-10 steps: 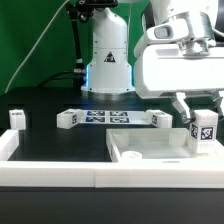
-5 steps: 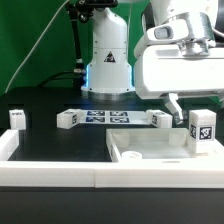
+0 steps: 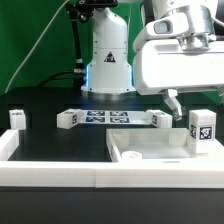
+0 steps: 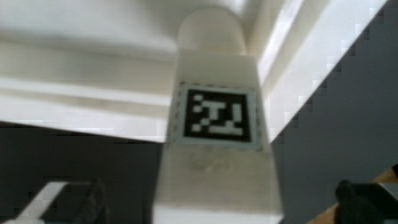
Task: Assemble one leg
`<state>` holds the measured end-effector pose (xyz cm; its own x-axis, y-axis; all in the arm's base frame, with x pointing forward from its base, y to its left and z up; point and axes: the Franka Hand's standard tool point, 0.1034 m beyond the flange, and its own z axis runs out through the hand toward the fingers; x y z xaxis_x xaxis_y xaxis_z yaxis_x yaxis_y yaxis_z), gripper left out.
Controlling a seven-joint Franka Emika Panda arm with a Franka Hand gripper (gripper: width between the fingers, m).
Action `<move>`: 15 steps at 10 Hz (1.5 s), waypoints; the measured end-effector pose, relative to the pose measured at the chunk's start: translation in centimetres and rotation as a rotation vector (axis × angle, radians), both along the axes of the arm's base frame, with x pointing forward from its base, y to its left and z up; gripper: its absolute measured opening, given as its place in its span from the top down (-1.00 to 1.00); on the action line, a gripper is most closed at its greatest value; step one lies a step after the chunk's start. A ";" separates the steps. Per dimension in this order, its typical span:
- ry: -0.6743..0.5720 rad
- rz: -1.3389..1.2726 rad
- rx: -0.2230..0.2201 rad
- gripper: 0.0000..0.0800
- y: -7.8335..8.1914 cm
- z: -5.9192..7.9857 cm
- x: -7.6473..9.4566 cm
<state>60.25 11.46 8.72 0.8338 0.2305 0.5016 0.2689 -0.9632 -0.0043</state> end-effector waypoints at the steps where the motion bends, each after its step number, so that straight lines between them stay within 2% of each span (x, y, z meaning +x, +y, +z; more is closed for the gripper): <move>1: -0.002 -0.002 0.000 -0.62 -0.1 -0.1 0.0; 2: 0.000 -0.002 0.000 -0.62 -0.1 -0.1 0.0; 3: 0.089 0.008 0.002 -0.62 -0.1 -0.9 -0.5; 4: 0.212 0.011 0.013 -0.62 -0.1 -0.9 -0.5; 7: 0.422 0.012 0.025 -0.62 0.7 -0.2 -0.1; 9: 0.428 0.014 0.027 -0.62 0.6 -0.2 0.5; 15: 0.437 -0.027 0.035 -0.62 0.4 -0.3 0.5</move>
Offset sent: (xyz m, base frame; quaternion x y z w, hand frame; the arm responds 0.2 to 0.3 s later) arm 0.0125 -0.0227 -0.0064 0.0087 -0.2418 -0.0060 0.9703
